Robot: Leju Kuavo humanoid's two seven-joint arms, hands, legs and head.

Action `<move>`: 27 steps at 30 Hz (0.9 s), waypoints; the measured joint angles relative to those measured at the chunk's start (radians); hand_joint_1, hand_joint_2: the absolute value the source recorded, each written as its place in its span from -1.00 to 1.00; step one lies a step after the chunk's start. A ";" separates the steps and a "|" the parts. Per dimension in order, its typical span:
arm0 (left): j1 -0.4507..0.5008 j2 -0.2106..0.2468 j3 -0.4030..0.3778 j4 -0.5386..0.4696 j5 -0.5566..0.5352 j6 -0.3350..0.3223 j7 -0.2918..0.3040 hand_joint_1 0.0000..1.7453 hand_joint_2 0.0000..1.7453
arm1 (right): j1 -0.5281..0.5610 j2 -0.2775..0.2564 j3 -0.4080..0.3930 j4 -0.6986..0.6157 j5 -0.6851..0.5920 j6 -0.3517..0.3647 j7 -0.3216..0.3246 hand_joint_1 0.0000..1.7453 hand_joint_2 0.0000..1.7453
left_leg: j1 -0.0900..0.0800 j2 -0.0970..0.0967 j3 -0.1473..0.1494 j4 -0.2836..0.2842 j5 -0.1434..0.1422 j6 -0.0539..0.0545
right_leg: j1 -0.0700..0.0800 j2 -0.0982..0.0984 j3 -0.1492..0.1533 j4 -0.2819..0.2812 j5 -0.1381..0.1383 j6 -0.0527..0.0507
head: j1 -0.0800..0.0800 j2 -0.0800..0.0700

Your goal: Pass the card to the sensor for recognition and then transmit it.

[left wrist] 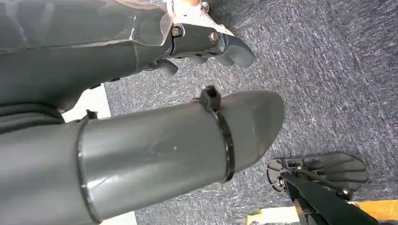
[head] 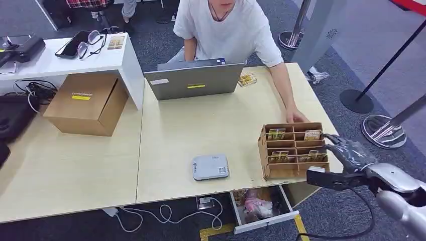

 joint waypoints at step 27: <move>-0.001 0.000 0.000 0.000 -0.012 -0.003 0.000 -1.00 -1.00 | -0.035 0.000 -0.022 -0.013 0.017 0.020 -0.020 -0.62 1.00 | 0.000 0.000 0.000 0.000 0.000 0.000 | 0.000 0.000 0.000 0.000 0.000 0.000 | 0.000 0.000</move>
